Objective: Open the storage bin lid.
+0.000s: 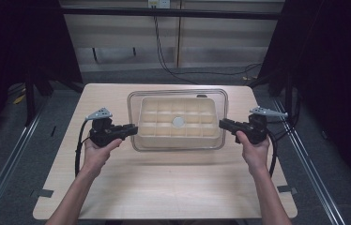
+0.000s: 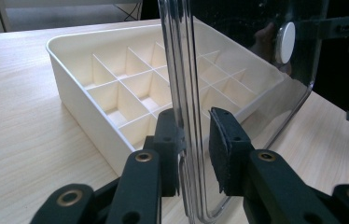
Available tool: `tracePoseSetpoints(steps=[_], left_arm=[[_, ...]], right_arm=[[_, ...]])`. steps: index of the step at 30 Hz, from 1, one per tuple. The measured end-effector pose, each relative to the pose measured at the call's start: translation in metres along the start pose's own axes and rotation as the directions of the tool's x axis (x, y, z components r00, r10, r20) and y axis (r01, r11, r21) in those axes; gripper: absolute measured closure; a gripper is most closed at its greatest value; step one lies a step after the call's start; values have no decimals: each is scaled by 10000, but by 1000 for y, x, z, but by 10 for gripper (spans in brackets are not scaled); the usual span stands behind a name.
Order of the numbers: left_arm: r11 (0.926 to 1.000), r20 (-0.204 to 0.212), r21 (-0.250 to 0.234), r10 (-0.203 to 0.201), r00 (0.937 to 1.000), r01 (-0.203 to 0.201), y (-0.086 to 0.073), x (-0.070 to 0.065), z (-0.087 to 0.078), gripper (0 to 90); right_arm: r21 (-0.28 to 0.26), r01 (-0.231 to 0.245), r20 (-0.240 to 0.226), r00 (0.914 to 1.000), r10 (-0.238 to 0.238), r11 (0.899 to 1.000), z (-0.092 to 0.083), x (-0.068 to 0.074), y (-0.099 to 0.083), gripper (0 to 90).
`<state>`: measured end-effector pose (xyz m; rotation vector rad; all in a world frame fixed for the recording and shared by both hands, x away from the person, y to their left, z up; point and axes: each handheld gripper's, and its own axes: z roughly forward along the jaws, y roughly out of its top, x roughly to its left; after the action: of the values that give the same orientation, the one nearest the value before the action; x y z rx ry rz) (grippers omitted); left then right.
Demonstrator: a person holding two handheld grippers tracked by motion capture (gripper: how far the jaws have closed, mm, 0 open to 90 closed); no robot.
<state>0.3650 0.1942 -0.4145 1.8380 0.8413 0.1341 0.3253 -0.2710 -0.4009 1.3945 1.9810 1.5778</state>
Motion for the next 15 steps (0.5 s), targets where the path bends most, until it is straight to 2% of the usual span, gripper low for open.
tracePoseSetpoints(steps=[5,9,15], left_arm=[[10000,-187,75,36,9998,-34,-4,-4,-1,730],[10000,-119,88,-6,9999,7,-6,-4,-2,730],[9994,-159,297,165,9997,-160,-7,-7,-8,730]], right_arm=[[-50,13,-2,10000,-13,10000,-3,4,1,743],[28,-44,2,10000,44,10000,-3,5,-1,743],[202,-38,35,10000,37,9998,-1,7,-4,738]])
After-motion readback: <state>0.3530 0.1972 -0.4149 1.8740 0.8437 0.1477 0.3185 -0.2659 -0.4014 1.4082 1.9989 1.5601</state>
